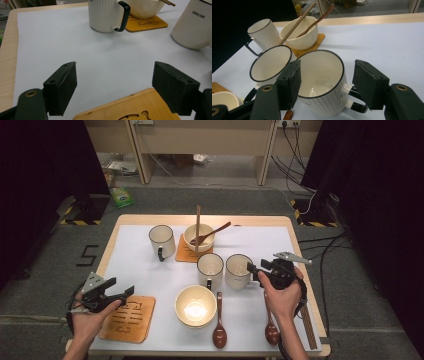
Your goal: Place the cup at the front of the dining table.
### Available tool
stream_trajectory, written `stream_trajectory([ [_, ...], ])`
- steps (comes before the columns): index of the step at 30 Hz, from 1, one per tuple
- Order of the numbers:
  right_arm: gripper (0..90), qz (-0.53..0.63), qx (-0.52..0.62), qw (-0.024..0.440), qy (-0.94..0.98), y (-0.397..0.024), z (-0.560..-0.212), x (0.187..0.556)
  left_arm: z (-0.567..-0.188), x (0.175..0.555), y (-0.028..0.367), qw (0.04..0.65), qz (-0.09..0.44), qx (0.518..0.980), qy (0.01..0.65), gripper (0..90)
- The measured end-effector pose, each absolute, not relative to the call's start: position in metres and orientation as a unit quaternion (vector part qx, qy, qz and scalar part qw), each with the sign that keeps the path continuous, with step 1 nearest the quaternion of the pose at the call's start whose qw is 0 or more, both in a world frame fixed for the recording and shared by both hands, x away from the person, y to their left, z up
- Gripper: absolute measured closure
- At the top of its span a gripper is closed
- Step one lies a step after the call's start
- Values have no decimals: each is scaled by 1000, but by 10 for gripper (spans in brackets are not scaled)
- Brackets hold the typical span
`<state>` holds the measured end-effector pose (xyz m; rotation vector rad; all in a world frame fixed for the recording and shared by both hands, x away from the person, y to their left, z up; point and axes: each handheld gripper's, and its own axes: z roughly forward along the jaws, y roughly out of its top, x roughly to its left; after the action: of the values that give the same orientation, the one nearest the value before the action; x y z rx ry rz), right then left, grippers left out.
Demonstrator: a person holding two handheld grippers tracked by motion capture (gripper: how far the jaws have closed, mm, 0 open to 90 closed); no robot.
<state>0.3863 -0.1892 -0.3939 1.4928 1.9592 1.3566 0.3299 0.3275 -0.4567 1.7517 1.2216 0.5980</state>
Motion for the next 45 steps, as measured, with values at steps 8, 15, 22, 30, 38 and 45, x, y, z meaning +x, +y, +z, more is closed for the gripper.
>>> stream_trajectory([
  [8, 392, 477, 523, 164, 687, -189, -394, 386, -461, 323, 333, 449, 245, 703, 494, 194],
  [15, 392, 476, 523, 164, 688, -188, -394, 386, -466, 317, 338, 449, 246, 698, 501, 194],
  [22, 391, 475, 524, 163, 688, -187, -394, 386, -469, 313, 342, 451, 247, 693, 505, 193],
  [30, 391, 475, 522, 164, 690, -187, -395, 386, -472, 309, 346, 452, 247, 690, 509, 193],
  [38, 390, 472, 522, 163, 692, -186, -397, 387, -475, 307, 347, 455, 245, 688, 510, 192],
  [45, 390, 471, 522, 162, 693, -184, -398, 387, -475, 305, 348, 458, 246, 687, 509, 192],
])
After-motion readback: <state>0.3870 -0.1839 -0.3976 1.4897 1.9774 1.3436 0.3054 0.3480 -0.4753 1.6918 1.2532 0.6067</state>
